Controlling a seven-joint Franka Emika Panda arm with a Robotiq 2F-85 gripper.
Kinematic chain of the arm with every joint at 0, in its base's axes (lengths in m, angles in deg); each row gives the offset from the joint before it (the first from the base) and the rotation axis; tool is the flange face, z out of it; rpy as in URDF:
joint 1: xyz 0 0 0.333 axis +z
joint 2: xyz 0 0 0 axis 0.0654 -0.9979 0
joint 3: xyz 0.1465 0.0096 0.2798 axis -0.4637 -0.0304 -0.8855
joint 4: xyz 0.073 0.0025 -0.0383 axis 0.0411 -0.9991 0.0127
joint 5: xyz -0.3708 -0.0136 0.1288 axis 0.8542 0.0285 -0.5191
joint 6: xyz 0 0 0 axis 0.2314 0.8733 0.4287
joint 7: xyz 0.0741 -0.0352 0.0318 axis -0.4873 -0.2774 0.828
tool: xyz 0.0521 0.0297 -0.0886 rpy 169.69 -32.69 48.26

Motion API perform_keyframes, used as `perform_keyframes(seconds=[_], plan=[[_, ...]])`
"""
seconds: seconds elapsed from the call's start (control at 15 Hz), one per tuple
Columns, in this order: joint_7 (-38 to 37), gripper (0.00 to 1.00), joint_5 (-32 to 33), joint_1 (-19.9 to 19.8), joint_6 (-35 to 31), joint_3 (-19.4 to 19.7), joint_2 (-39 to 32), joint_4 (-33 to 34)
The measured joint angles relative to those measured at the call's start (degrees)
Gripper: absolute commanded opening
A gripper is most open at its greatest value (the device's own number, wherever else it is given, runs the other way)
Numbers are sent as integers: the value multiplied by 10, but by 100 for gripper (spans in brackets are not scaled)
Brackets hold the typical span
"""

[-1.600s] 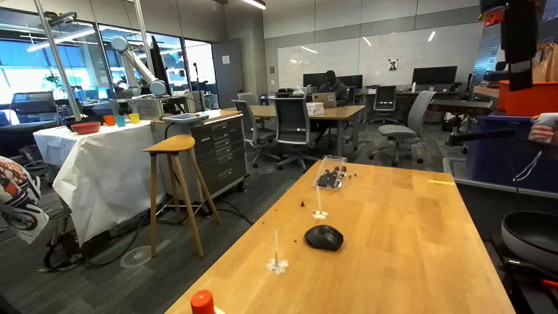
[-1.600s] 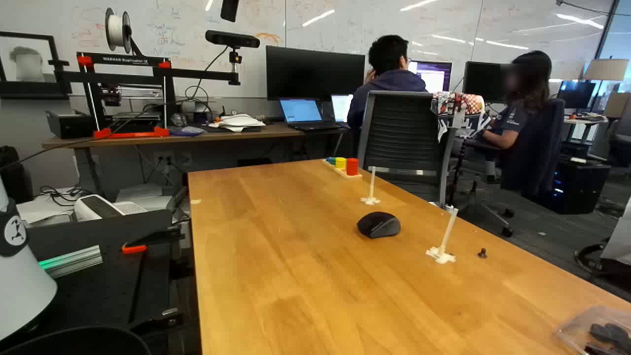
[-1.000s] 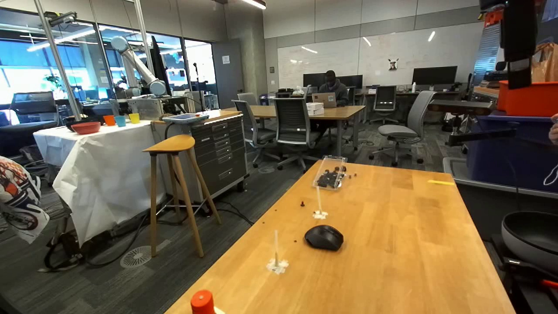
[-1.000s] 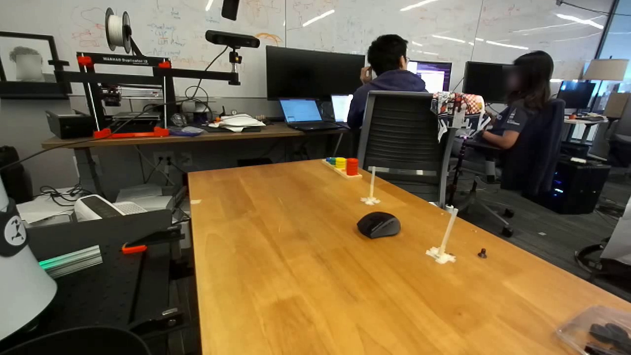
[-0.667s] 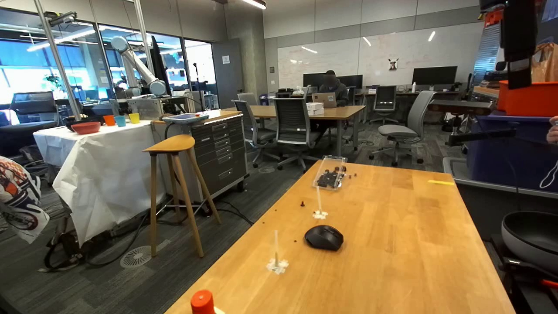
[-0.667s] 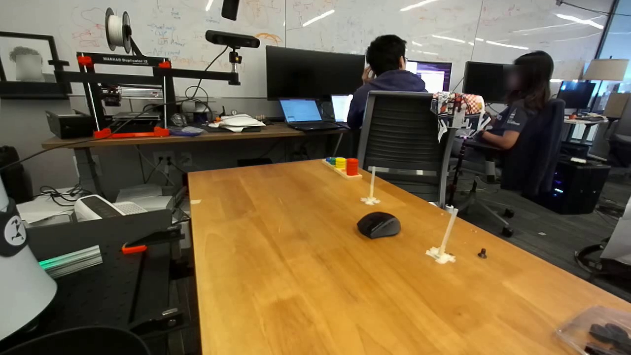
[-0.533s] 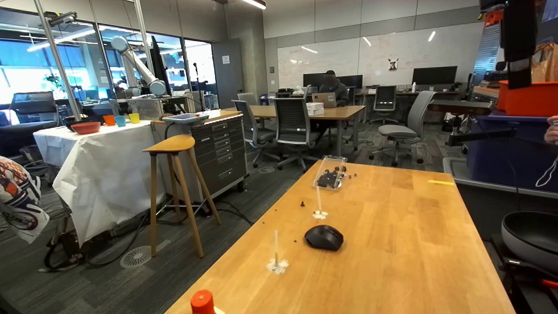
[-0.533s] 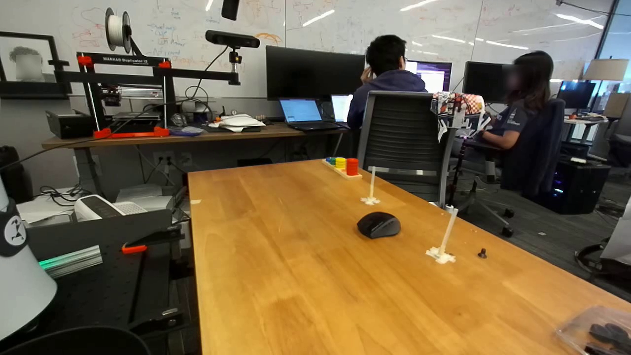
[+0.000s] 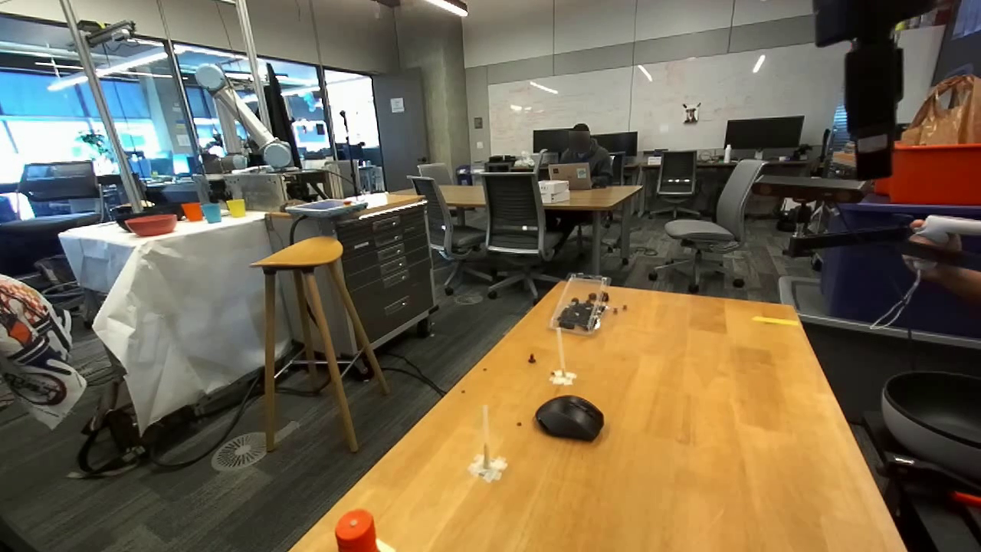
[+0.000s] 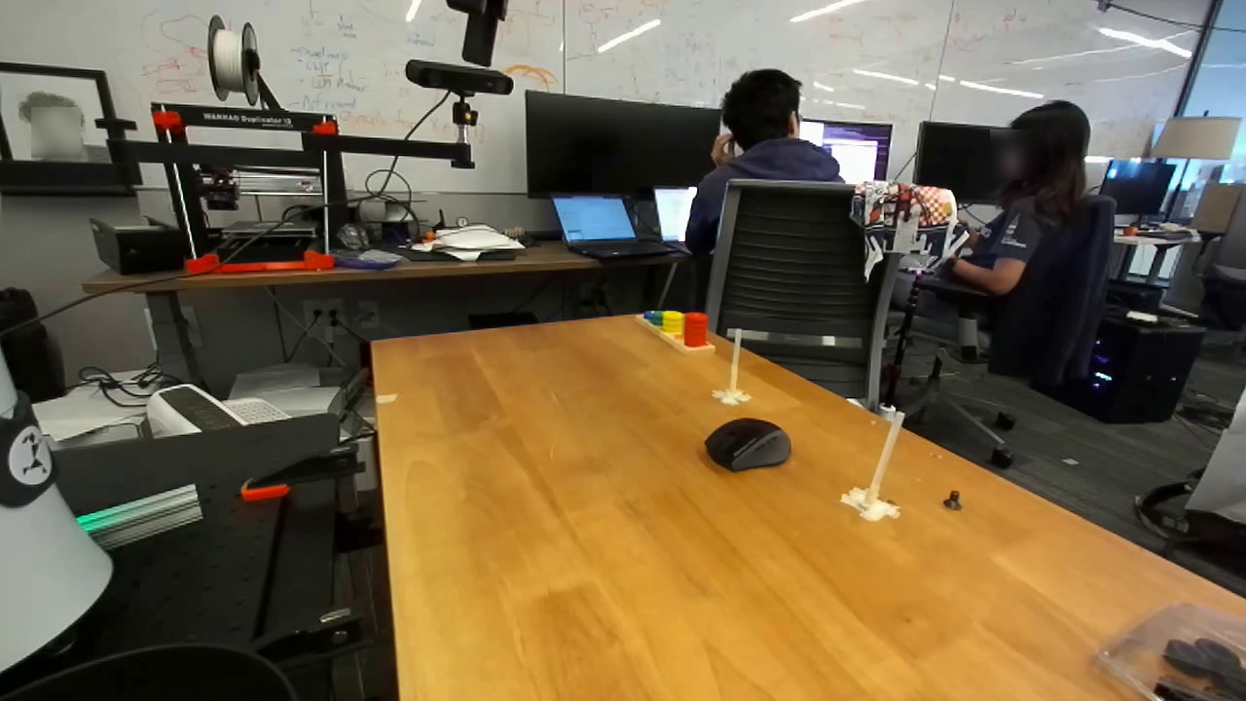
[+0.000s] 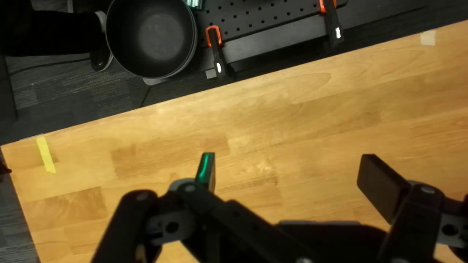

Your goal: Push down on the button on the mouse.

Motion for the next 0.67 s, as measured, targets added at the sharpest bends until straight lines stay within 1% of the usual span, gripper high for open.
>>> perform_keyframes(seconds=[0.07,0.13,0.2,0.27,0.4,0.67], plan=[[-3,100,7,-4,-13,2,-8,0],[-6,75,15,-8,-26,4,-17,0],[-9,73,23,-14,-42,6,-27,0],[-11,66,29,-19,-58,9,-38,0],[-18,49,41,-28,-94,16,-60,0],[-49,20,46,-41,-180,29,-108,0]])
